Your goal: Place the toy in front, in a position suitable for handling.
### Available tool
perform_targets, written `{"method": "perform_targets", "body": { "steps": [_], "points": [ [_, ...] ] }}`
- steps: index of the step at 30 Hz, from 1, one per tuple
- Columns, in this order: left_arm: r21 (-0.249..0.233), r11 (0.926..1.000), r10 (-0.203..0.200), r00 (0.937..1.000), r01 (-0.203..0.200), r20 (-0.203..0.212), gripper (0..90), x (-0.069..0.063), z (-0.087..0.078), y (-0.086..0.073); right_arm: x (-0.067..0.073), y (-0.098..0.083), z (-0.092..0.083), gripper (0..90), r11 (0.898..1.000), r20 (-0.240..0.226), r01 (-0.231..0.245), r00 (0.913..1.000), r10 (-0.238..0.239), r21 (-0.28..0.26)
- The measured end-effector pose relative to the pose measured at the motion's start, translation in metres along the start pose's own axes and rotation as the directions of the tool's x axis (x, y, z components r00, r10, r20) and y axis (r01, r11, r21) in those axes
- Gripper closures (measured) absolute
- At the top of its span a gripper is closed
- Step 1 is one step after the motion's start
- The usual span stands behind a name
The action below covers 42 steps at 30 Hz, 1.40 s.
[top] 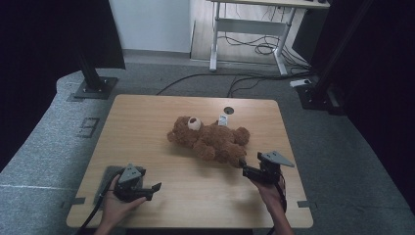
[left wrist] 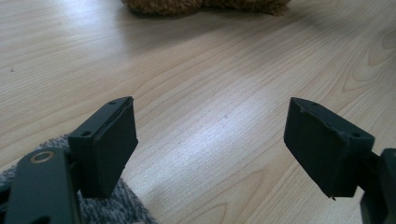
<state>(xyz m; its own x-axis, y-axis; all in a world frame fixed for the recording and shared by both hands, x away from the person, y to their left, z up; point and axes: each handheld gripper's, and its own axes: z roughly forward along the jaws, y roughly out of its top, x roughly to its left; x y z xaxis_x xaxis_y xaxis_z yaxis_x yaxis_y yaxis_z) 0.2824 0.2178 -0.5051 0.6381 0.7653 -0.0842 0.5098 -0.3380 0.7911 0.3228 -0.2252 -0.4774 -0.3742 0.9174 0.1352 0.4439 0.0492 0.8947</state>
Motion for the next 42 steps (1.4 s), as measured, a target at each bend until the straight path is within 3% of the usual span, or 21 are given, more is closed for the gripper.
{"method": "perform_targets", "body": {
  "steps": [5,10,21,29,34,41,42],
  "points": [
    [0.004,1.0000,0.000,1.0000,0.000,0.002,17.1,-0.001,0.001,0.000,0.006,0.019,0.012,17.3,1.000,-0.025,-0.003,0.9997,0.003,0.007],
    [0.006,1.0000,-0.002,1.0000,0.002,0.009,17.1,-0.002,0.002,-0.002,0.016,0.034,0.037,16.9,0.999,-0.056,0.009,0.9984,-0.007,0.043],
    [0.000,1.0000,-0.005,1.0000,0.005,0.003,17.0,-0.001,-0.001,-0.002,0.035,0.063,0.073,17.1,0.996,-0.060,0.042,0.9975,-0.038,0.075],
    [0.000,1.0000,-0.003,1.0000,0.003,0.003,17.0,-0.001,-0.001,-0.002,0.043,0.065,0.097,17.1,0.991,-0.063,0.054,0.9969,-0.046,0.120],
    [0.009,1.0000,0.000,1.0000,0.000,-0.001,17.0,-0.001,0.000,-0.003,0.044,0.059,0.115,16.7,0.987,-0.059,0.033,0.9980,-0.024,0.159],
    [0.010,0.9999,0.001,1.0000,-0.001,0.000,17.0,-0.001,0.000,-0.003,0.047,0.056,0.123,15.5,0.985,-0.025,0.051,0.9985,-0.048,0.167],
    [0.009,1.0000,0.001,1.0000,-0.001,-0.001,17.1,-0.001,0.000,-0.003,0.046,0.054,0.126,13.5,0.980,0.009,0.068,0.9975,-0.070,0.185]
  ]
}}
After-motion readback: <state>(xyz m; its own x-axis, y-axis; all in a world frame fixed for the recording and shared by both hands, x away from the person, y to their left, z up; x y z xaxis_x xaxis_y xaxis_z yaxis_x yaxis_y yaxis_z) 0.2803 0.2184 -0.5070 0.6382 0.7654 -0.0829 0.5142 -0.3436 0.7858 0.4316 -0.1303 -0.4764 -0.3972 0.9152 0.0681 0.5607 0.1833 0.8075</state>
